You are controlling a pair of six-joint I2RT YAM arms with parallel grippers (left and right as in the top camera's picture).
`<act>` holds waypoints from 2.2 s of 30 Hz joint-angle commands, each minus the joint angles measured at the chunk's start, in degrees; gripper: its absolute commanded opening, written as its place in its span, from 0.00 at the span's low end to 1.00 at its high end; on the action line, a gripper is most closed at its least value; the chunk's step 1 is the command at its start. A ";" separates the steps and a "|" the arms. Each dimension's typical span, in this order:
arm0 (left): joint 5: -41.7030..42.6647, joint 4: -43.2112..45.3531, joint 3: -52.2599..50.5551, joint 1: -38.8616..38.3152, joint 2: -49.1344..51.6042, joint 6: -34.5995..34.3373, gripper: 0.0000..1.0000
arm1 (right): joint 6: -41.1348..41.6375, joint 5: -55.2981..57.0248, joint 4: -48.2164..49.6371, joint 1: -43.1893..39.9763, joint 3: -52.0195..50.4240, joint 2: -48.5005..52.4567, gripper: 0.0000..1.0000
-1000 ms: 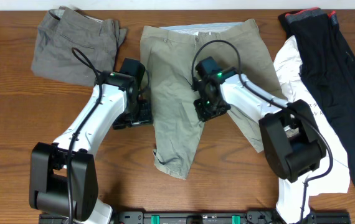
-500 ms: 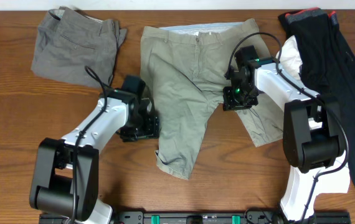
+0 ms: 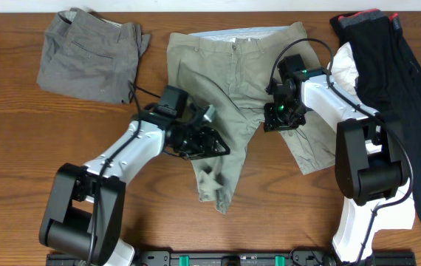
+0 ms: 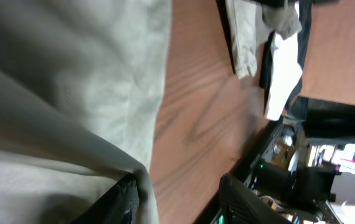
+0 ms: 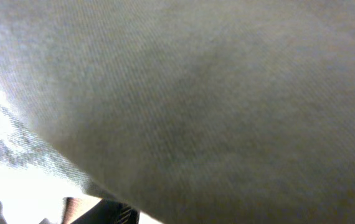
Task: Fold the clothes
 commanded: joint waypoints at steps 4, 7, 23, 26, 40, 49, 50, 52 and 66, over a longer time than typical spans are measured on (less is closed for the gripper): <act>-9.33 -5.86 1.46 -2.40 -0.46 -2.14 0.45 | -0.74 1.46 -0.59 0.37 -1.16 3.28 0.35; -12.61 -9.49 1.46 -1.40 -0.72 -2.12 0.45 | -0.74 1.46 -0.61 0.37 -1.16 3.28 0.35; -26.71 -25.77 3.13 4.50 -19.30 1.31 0.46 | -0.74 1.44 -0.22 0.37 -1.14 3.28 0.37; -27.28 -24.87 2.10 4.50 -18.43 1.05 0.46 | -0.74 1.42 -0.22 0.37 -1.14 3.28 0.37; -15.54 -13.09 -4.59 4.48 -7.37 -1.57 0.46 | -0.76 1.46 -0.48 0.37 -1.16 3.28 0.38; -8.94 -14.56 -4.59 4.17 -6.10 1.31 0.46 | -0.81 1.46 -0.37 0.37 -1.16 3.28 0.37; -8.96 -15.32 -4.59 4.13 -6.10 1.33 0.46 | -0.79 1.49 -0.39 0.37 -1.16 3.28 0.37; -8.96 -16.96 -4.79 4.11 -6.10 1.36 0.46 | -0.79 1.46 -0.42 0.37 -1.16 3.28 0.37; -9.03 -13.68 -9.77 4.07 -6.10 1.31 0.06 | -1.20 1.44 -0.28 0.37 -1.16 3.28 0.37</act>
